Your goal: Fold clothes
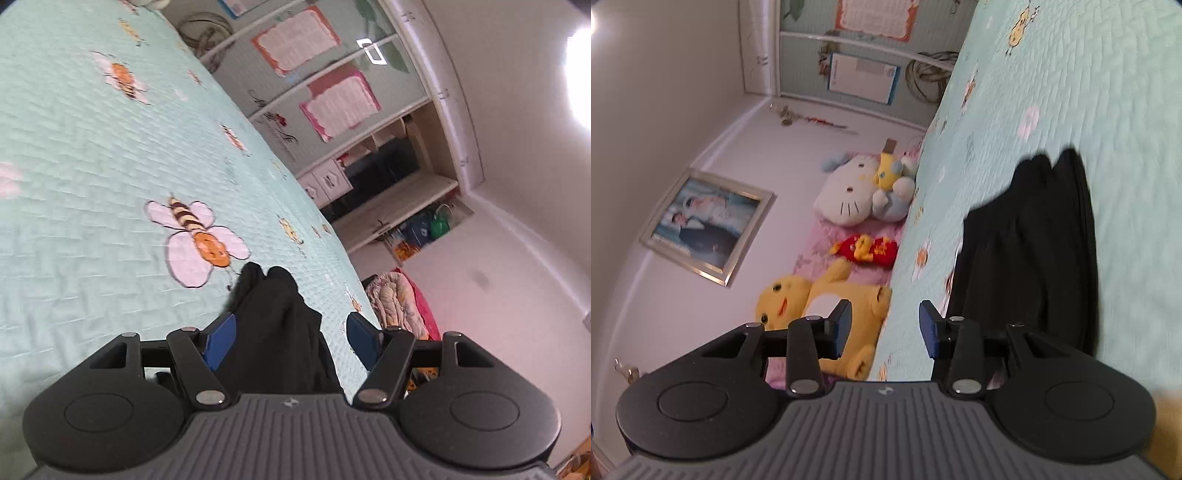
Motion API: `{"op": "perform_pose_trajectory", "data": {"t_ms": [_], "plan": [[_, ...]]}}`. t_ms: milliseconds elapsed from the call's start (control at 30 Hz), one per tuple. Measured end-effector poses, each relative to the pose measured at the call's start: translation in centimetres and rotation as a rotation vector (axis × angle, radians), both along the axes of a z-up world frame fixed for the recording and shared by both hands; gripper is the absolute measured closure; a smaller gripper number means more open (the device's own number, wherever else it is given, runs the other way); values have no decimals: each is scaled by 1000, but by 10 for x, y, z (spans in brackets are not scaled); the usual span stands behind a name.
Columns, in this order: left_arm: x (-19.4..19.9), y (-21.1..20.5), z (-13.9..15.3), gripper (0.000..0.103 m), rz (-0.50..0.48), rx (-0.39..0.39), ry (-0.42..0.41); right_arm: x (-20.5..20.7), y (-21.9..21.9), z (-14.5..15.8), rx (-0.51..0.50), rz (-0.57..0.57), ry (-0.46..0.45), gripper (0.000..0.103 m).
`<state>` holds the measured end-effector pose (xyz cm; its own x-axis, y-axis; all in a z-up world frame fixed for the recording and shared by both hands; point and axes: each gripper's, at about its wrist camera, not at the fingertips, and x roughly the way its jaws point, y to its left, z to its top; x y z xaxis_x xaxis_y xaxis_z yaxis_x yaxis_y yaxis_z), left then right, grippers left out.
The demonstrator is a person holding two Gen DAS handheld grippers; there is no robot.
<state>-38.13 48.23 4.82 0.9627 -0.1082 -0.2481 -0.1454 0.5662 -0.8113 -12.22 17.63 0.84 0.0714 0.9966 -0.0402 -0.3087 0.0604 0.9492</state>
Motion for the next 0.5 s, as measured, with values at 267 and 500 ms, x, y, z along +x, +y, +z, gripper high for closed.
{"op": "perform_pose_trajectory", "data": {"t_ms": [267, 500], "plan": [[28, -34, -21, 34, -127, 82, 148, -67, -19, -10, -205, 32, -68, 62], [35, -44, -28, 37, -131, 131, 227, -70, -51, -37, -289, -59, -25, 101]]}}
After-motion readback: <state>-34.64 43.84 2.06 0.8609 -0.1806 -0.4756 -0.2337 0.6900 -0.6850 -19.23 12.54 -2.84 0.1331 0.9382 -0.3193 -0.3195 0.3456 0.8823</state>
